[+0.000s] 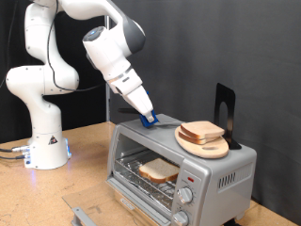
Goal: Make a piece of toast with the oven
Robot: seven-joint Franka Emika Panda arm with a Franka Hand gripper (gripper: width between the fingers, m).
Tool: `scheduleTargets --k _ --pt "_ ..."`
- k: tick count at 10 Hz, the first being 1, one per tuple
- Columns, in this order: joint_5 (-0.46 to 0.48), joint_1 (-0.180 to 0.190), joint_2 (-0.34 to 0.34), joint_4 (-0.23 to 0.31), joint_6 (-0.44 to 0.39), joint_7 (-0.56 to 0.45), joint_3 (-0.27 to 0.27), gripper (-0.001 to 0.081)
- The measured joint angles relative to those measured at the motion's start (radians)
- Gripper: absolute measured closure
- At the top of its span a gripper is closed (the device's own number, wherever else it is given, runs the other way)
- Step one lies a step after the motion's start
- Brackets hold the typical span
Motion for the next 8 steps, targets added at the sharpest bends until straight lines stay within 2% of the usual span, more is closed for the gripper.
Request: scheduleTargets --k 2,4,8 --pt "-0.002 0.000 0.001 -0.002 0.066 -0.020 0.011 0.0124" --pt "0.022 0.003 0.015 -0.008 0.140 -0.083 0.023 0.0124" --pt "0.090 0.003 0.036 -0.008 0.177 -0.178 0.027 0.0124"
